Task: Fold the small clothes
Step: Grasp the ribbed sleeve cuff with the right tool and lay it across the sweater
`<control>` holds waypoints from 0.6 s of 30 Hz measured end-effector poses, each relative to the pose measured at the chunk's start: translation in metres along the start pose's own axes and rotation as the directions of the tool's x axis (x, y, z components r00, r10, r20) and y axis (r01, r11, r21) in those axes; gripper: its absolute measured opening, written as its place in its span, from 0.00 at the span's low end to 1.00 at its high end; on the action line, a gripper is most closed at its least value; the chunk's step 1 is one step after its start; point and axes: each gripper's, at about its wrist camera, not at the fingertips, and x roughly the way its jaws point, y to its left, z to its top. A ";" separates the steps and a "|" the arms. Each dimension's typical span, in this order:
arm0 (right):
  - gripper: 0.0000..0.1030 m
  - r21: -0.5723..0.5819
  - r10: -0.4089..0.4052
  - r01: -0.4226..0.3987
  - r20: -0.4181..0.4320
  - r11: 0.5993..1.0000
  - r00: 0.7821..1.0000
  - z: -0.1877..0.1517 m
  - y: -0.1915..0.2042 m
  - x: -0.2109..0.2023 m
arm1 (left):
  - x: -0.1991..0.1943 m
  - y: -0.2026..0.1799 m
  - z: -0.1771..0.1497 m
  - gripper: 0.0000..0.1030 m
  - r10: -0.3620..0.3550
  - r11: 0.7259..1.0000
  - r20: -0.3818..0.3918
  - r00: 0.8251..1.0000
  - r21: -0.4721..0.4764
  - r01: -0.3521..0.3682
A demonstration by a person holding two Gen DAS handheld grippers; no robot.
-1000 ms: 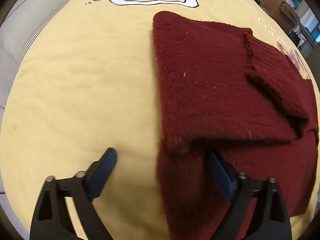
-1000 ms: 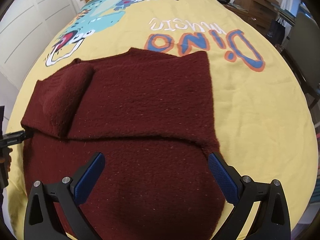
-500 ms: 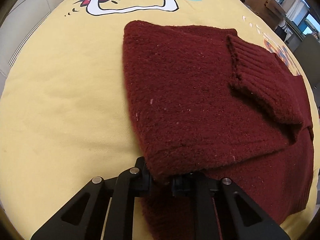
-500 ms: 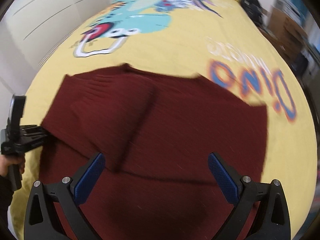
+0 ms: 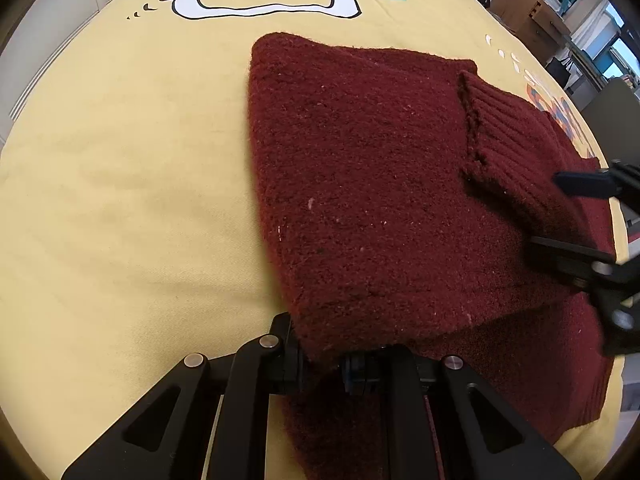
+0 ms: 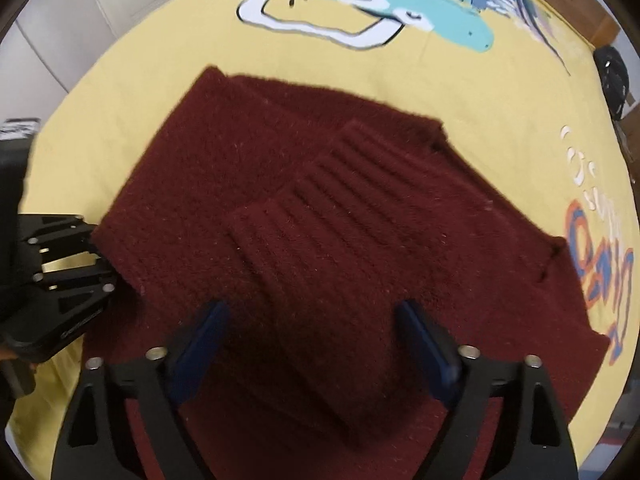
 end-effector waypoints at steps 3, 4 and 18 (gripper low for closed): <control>0.60 -0.003 -0.046 0.046 -0.009 0.999 0.999 0.001 -0.001 0.008 | -0.002 0.003 -0.003 0.11 -0.003 1.000 0.000 1.000 0.000 0.003; 0.49 -0.007 -0.047 0.047 -0.009 0.999 0.999 0.000 -0.002 0.009 | -0.002 0.003 -0.003 0.11 -0.005 1.000 0.000 1.000 -0.002 0.005; 0.16 0.283 0.075 -0.130 0.196 0.950 0.978 -0.072 -0.117 -0.068 | 0.000 0.003 -0.003 0.11 0.002 1.000 0.003 1.000 -0.004 -0.002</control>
